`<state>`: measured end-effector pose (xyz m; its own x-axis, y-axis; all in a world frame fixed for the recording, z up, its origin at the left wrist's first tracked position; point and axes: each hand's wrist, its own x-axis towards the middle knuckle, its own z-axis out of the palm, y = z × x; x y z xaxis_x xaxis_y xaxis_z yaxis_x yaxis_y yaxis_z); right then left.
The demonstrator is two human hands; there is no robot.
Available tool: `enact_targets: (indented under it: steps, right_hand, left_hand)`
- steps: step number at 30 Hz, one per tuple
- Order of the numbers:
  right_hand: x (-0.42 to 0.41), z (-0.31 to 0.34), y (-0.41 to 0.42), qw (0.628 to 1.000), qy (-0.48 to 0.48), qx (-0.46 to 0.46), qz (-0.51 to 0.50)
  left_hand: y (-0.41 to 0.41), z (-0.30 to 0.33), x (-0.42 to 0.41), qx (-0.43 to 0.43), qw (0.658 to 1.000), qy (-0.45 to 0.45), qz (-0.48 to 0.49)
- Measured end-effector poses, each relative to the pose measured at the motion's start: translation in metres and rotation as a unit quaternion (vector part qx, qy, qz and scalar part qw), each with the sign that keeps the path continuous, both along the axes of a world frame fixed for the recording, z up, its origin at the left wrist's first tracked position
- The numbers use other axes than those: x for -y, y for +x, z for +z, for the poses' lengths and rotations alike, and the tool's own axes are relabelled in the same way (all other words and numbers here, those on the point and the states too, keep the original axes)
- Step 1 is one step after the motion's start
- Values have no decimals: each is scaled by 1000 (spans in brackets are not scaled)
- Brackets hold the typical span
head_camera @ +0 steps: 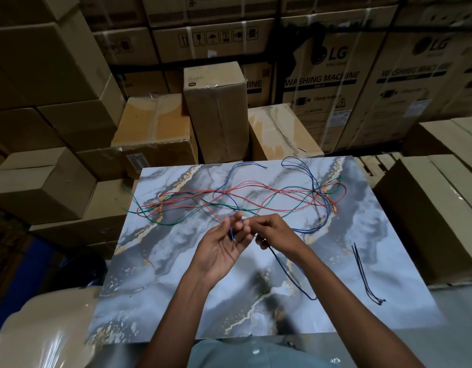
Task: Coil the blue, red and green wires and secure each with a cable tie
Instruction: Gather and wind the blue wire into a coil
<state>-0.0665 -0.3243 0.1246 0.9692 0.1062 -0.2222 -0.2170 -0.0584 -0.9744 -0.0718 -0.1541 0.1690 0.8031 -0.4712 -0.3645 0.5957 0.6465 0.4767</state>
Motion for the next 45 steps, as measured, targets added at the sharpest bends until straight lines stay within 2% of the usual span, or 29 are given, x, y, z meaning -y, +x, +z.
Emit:
enact_targets:
  steps: [7,10,13,16,20,27,32,35,39,42,45]
  right_hand:
    - [-7,-9,-11,997,-59,-2,-41]
    - [-13,-5,-11,994,-91,29,-61]
    - [-13,-1,-10,992,-79,71,-71]
    - [-9,3,-5,994,-50,77,-60]
    - [0,-2,6,992,-94,83,-10]
    - [-1,8,-2,996,-57,73,20]
    - [-11,0,-10,995,-100,16,-22]
    - [-11,0,-14,996,-82,-3,-31]
    - [-13,3,-27,998,-60,-14,26]
    - [-14,4,-37,996,-61,-32,50]
    - [-11,8,-46,997,-62,-18,30]
  left_hand:
    - [0,0,5,15,1000,18,-11]
    - [0,5,9,36,999,21,-24]
    - [1,10,9,26,999,-15,-39]
    - [0,15,8,25,995,-16,-92]
    - [-4,20,13,59,989,9,-136]
    - [-1,21,17,76,995,-33,-62]
    - [7,13,13,161,983,39,-75]
    - [12,7,9,141,987,45,-56]
    - [17,2,7,129,991,5,-18]
    - [21,-2,7,148,989,-5,20]
    - [29,-6,3,180,982,9,55]
